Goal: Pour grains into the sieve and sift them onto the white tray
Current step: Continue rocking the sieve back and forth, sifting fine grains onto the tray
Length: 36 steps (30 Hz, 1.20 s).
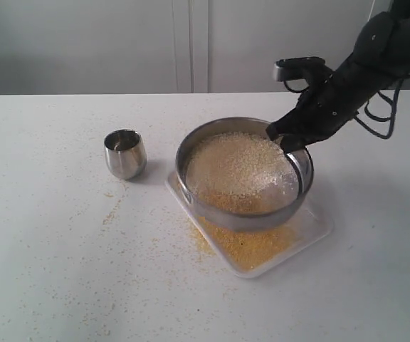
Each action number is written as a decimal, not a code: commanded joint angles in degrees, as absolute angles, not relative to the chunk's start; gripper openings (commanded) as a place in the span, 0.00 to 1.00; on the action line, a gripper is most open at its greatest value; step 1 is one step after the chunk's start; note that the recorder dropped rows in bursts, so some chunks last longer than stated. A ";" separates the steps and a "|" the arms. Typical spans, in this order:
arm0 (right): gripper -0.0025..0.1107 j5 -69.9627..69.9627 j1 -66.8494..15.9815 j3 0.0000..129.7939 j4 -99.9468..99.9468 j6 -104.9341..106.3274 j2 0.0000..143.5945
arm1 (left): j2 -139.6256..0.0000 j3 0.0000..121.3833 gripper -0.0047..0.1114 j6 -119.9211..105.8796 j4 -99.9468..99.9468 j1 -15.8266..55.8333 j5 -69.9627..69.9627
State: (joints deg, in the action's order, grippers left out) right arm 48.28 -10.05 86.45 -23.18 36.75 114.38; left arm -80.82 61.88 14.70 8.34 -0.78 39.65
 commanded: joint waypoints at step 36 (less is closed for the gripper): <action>0.02 57.53 -12.10 86.66 -29.98 53.21 113.38 | -80.38 61.68 0.04 15.21 8.20 -0.98 40.15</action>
State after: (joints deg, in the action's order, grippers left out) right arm 43.57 -9.46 86.61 -24.59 27.77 114.40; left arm -80.82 61.88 14.70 8.34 -0.78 39.65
